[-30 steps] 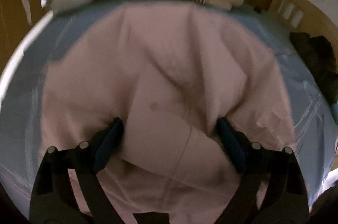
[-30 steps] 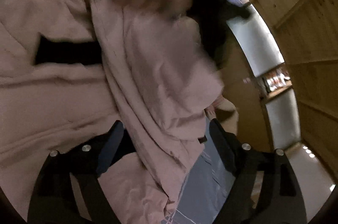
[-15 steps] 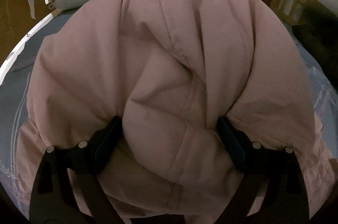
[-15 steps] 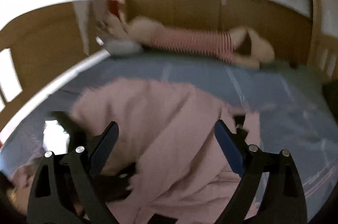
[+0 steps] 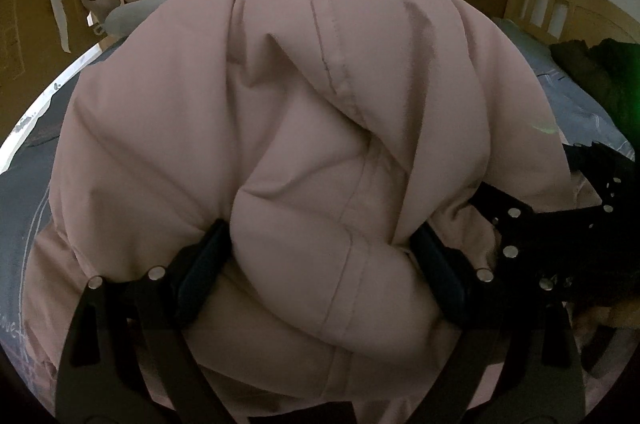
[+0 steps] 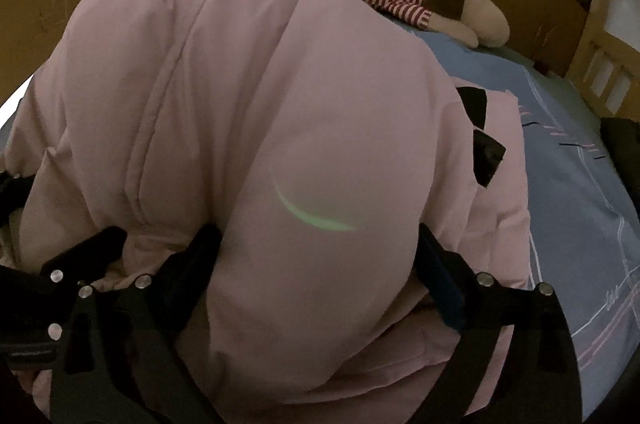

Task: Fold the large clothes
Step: 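Fold the hood down over the jacket chest with both grippers, then open both grippers to release the hood onto the chest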

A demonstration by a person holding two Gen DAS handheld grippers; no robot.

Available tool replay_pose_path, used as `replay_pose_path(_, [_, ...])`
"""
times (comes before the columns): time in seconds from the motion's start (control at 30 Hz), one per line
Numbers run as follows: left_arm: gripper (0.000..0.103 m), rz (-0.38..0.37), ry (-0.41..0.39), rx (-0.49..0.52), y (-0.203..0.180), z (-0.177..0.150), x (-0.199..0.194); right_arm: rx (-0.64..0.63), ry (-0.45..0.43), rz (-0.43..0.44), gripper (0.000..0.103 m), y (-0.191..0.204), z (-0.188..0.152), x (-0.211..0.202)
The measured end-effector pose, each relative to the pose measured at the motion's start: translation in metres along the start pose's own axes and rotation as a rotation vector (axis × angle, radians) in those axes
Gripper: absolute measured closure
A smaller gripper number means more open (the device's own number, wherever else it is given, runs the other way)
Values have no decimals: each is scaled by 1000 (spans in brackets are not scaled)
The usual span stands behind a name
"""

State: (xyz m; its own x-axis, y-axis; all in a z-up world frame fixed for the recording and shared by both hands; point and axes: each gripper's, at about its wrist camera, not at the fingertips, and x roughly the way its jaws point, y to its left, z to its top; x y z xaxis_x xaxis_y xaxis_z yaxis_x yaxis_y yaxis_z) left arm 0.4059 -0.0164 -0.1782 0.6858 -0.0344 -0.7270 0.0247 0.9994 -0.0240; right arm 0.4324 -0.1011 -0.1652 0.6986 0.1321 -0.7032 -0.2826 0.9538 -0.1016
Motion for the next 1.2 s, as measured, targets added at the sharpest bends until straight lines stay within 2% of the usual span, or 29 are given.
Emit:
replay_pose_path(0.1, [9, -10, -16, 1, -4, -1, -7, 16, -56, 21, 6, 0, -10, -13])
replay_pose_path(0.2, [7, -71, -41, -3, -4, 2, -23, 43, -100, 57, 5, -8, -14, -29])
replay_pose_path(0.33, [2, -134, -66, -30, 2, 13, -69, 123, -266, 88, 3, -22, -20, -93])
replay_pose_path(0.4, [2, -131, -79, -24, 3, 14, -99, 150, -356, 108, 3, -27, -31, -135])
replay_pose_path(0.43, [2, -129, -77, -11, 2, 13, -112, 155, -437, 95, 1, -29, -41, -163])
replay_pose_path(0.5, [2, -127, -81, 31, 3, 6, -145, 159, -447, 130, 1, -39, -50, -193])
replay_pose_path(0.57, [2, -105, -117, 55, 5, -8, -185, 171, -505, 160, 1, -42, -63, -230])
replay_pose_path(0.63, [2, -93, -130, 55, 5, -25, -215, 150, -535, 187, 1, -37, -73, -273])
replay_pose_path(0.67, [2, -87, -135, 44, 6, -35, -230, 145, -546, 197, 1, -42, -74, -281])
replay_pose_path(0.73, [2, -56, -126, 31, 7, -49, -250, 124, -585, 217, 1, -34, -97, -318])
replay_pose_path(0.87, [2, -20, -118, 54, -2, -91, -283, 105, -541, 166, 1, -21, -137, -352])
replay_pose_path(0.97, [2, -51, -93, 26, -6, -126, -301, 110, -524, 124, 1, -14, -165, -369])
replay_pose_path(1.07, [2, -33, -90, 25, -13, -150, -311, 111, -480, 115, 1, -9, -181, -372])
replay_pose_path(1.2, [2, -25, -117, 86, -27, -164, -328, 106, -462, 138, 1, -12, -181, -367])
